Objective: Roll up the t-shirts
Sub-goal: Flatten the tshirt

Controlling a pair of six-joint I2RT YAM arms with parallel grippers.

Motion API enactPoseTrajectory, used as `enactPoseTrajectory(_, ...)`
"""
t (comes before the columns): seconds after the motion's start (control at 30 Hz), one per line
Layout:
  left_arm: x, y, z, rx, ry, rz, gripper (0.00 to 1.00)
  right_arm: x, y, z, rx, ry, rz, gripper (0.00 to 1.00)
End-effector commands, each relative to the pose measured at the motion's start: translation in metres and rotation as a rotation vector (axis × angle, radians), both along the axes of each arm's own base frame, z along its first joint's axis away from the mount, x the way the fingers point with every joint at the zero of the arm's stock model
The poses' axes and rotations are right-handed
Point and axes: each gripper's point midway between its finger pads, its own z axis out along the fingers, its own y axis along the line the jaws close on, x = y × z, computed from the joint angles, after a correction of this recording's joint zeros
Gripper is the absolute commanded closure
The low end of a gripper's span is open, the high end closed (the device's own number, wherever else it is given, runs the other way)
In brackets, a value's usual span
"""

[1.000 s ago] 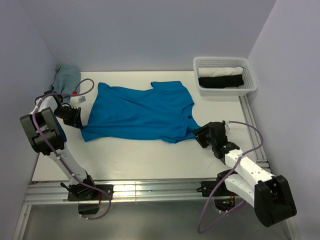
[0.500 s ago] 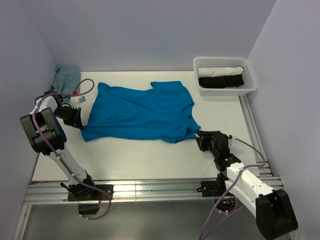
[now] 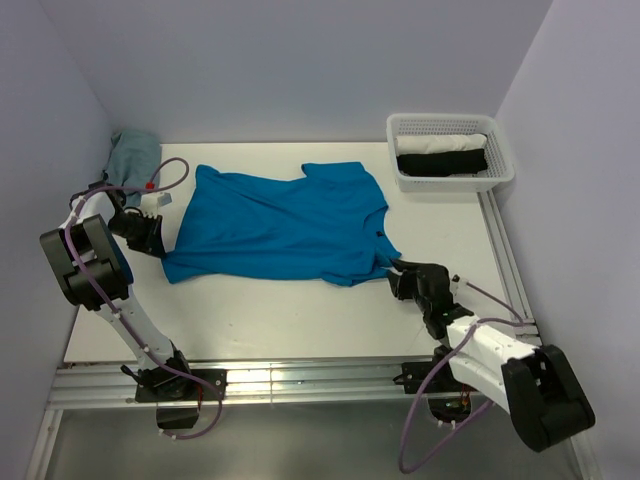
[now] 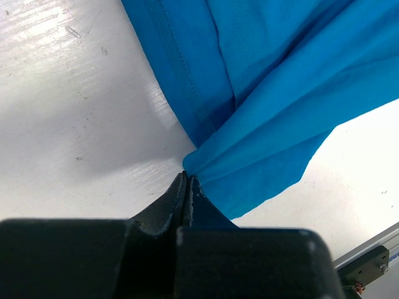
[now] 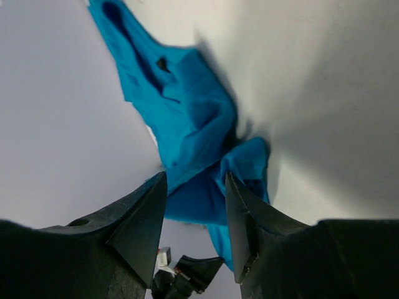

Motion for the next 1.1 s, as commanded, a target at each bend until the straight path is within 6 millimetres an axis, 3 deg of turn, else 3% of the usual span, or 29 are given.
enactPoseTrajectory(0.0,0.003,-0.002,0.006,-0.014,-0.027,-0.029,1.00,0.021,0.011,0.026,0.074,-0.082,-0.024,0.50)
enactPoseTrajectory(0.2,0.003,-0.001,0.005,-0.010,-0.028,-0.030,1.00,0.028,0.023,0.018,0.096,-0.051,-0.020,0.51)
enactPoseTrajectory(0.37,0.002,-0.002,0.003,-0.011,-0.025,-0.034,1.00,0.026,0.021,0.008,0.094,-0.033,-0.040,0.55)
enactPoseTrajectory(0.6,0.003,-0.001,0.005,-0.010,-0.029,-0.031,1.00,0.027,0.017,0.009,0.046,-0.033,-0.038,0.80)
enactPoseTrajectory(0.77,0.007,0.003,0.012,0.010,-0.058,-0.017,1.00,0.023,0.007,0.020,-0.014,-0.055,-0.016,0.92)
enactPoseTrajectory(0.8,0.009,0.004,0.014,0.018,-0.068,-0.014,1.00,0.022,0.006,0.030,-0.010,-0.082,-0.002,0.95)
enactPoseTrajectory(0.87,0.014,0.009,0.017,0.027,-0.083,0.008,1.00,0.019,-0.010,0.029,-0.049,-0.073,-0.021,0.96)
enactPoseTrajectory(0.97,0.019,0.013,0.025,0.016,-0.099,0.034,1.00,0.017,-0.023,0.045,-0.103,-0.111,-0.004,1.00)
enactPoseTrajectory(1.03,0.025,0.012,0.040,-0.005,-0.139,0.041,1.00,0.020,-0.031,0.065,-0.195,-0.156,0.033,1.00)
enactPoseTrajectory(1.07,0.025,0.010,0.052,-0.031,-0.170,0.042,1.00,0.025,-0.035,0.084,-0.236,-0.167,0.044,1.00)
